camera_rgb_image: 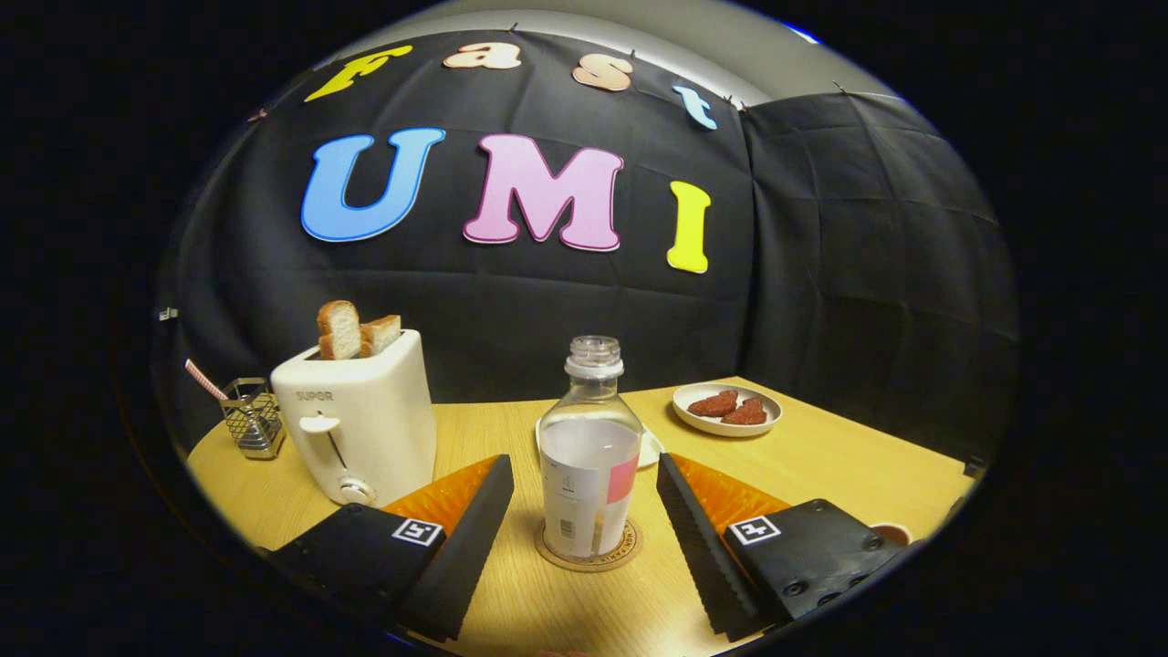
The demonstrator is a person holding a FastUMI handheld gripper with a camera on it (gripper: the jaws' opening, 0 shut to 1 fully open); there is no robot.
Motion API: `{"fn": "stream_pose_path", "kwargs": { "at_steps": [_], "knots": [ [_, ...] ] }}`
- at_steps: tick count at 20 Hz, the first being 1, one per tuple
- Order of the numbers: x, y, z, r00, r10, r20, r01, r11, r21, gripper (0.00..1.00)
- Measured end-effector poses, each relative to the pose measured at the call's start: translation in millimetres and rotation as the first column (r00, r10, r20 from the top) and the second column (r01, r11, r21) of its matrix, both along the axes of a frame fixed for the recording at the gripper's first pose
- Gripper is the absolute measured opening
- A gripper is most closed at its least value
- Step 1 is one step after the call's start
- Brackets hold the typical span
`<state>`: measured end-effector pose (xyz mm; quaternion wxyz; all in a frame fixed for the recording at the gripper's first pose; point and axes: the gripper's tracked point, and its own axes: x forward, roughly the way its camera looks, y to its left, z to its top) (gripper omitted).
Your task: Take the bottle from table, then pour the juice into the cup, finally place the bottle on the coaster
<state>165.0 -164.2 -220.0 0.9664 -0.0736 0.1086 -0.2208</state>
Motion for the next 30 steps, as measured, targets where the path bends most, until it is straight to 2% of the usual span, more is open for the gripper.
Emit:
{"fn": "stream_pose_path", "kwargs": {
  "at_steps": [5,10,16,20,30],
  "knots": [
    [-30.0,20.8,43.4,0.997,0.052,0.053,-0.053,0.999,0.003,0.97],
    [-67.3,54.0,61.9,0.99,0.136,0.019,-0.136,0.991,-0.015,0.97],
    [-90.9,123.0,88.2,0.958,0.285,0.026,-0.285,0.959,0.007,0.97],
    [-97.4,149.6,99.2,0.939,0.342,0.024,-0.341,0.94,-0.016,0.97],
    [-108.5,156.5,123.4,0.935,0.348,0.07,-0.347,0.938,-0.021,0.97]
  ]
}}
